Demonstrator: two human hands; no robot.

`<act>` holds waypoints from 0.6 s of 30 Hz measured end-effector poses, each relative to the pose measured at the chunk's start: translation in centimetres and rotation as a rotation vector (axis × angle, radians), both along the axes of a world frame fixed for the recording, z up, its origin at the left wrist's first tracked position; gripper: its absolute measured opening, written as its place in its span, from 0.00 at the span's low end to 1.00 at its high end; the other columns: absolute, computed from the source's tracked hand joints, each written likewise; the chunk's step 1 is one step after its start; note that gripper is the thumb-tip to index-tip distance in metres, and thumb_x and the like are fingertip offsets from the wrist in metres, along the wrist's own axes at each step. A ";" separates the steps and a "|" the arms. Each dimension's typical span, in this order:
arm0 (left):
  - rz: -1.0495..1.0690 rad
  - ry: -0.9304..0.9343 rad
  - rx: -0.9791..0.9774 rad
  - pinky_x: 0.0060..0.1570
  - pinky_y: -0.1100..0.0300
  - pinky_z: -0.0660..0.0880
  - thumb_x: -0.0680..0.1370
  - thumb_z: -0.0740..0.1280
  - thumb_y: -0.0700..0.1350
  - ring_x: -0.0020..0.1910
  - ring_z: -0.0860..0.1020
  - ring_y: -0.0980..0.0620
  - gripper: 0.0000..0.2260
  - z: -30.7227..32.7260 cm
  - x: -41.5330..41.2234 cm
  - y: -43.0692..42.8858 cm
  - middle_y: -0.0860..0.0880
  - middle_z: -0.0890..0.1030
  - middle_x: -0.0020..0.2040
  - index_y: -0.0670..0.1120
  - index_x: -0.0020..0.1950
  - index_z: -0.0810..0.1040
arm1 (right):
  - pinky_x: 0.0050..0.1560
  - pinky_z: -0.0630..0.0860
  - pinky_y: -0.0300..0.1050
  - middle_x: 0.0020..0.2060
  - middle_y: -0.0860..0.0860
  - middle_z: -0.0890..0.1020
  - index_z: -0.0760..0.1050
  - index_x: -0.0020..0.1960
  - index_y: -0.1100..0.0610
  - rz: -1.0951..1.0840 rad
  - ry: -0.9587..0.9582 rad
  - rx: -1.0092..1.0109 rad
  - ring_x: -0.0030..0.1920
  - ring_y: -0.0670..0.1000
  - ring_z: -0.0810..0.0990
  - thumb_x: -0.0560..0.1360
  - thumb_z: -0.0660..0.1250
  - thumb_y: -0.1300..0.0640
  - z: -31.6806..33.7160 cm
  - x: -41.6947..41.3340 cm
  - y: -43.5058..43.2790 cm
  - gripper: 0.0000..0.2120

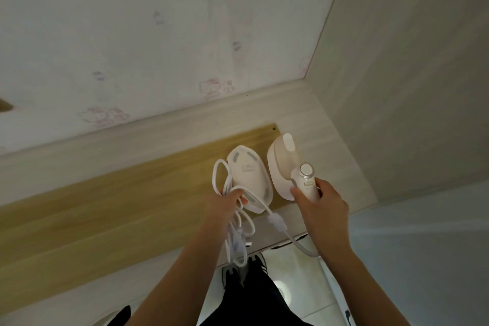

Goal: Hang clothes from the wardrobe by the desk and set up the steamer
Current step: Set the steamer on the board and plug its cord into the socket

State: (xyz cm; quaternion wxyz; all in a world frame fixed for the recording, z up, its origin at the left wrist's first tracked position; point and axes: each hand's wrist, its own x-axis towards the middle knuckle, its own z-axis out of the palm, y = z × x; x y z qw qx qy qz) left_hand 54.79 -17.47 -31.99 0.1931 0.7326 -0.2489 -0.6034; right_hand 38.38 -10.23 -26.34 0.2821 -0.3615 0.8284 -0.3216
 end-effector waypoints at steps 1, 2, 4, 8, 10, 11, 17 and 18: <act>-0.004 0.000 0.012 0.27 0.63 0.66 0.75 0.69 0.45 0.26 0.70 0.55 0.14 -0.2 -0.3 -0.2 0.53 0.75 0.23 0.43 0.30 0.78 | 0.36 0.66 0.29 0.44 0.48 0.81 0.77 0.56 0.56 0.002 -0.005 0.004 0.40 0.44 0.76 0.71 0.72 0.49 -0.1 -0.3 -0.3 0.17; 0.001 0.001 0.020 0.28 0.63 0.66 0.75 0.68 0.45 0.26 0.70 0.55 0.14 -0.3 -0.6 -0.4 0.54 0.75 0.22 0.43 0.30 0.78 | 0.36 0.66 0.29 0.44 0.48 0.81 0.77 0.56 0.55 0.006 -0.010 0.008 0.41 0.45 0.77 0.71 0.71 0.49 -0.3 -0.6 -0.6 0.17; 0.019 -0.004 0.024 0.29 0.62 0.66 0.76 0.68 0.44 0.27 0.71 0.54 0.13 -0.6 -1.1 -0.5 0.53 0.76 0.24 0.43 0.31 0.78 | 0.37 0.68 0.30 0.45 0.48 0.81 0.76 0.56 0.55 0.019 -0.018 0.011 0.42 0.45 0.78 0.71 0.71 0.48 -0.6 -1.0 -1.1 0.17; 0.026 -0.031 0.010 0.28 0.63 0.66 0.77 0.67 0.44 0.27 0.71 0.54 0.12 -1.0 -1.8 -0.6 0.50 0.77 0.29 0.42 0.34 0.78 | 0.38 0.68 0.31 0.46 0.48 0.81 0.76 0.57 0.55 0.036 -0.031 0.005 0.43 0.46 0.78 0.71 0.72 0.49 -1.0 -1.3 -1.9 0.17; 0.025 -0.045 0.010 0.28 0.62 0.67 0.77 0.67 0.44 0.28 0.72 0.54 0.12 -1.1 -1.9 -0.6 0.50 0.77 0.30 0.42 0.34 0.78 | 0.39 0.69 0.31 0.46 0.47 0.81 0.76 0.58 0.54 0.047 -0.040 0.004 0.44 0.45 0.78 0.71 0.72 0.49 -1.1 -1.4 -2.1 0.17; 0.024 -0.051 0.010 0.28 0.62 0.67 0.76 0.68 0.44 0.29 0.72 0.54 0.11 -1.0 -1.9 -0.6 0.49 0.77 0.31 0.42 0.35 0.78 | 0.39 0.69 0.32 0.46 0.47 0.81 0.76 0.58 0.54 0.054 -0.041 0.004 0.44 0.45 0.78 0.71 0.72 0.49 -1.1 -1.3 -2.2 0.17; 0.025 -0.087 -0.016 0.28 0.62 0.70 0.75 0.68 0.43 0.29 0.73 0.53 0.10 -0.8 -0.7 -0.4 0.48 0.79 0.32 0.42 0.34 0.78 | 0.39 0.69 0.33 0.45 0.46 0.80 0.76 0.58 0.54 0.074 -0.052 -0.011 0.42 0.44 0.77 0.71 0.72 0.50 -1.4 -0.7 -2.6 0.18; 0.025 -0.102 -0.026 0.27 0.62 0.70 0.75 0.68 0.42 0.29 0.74 0.53 0.09 -0.6 -0.3 -0.3 0.47 0.79 0.33 0.41 0.35 0.78 | 0.38 0.69 0.33 0.46 0.47 0.80 0.76 0.58 0.55 0.079 -0.054 -0.015 0.42 0.44 0.77 0.71 0.72 0.50 -1.5 -0.4 -2.6 0.17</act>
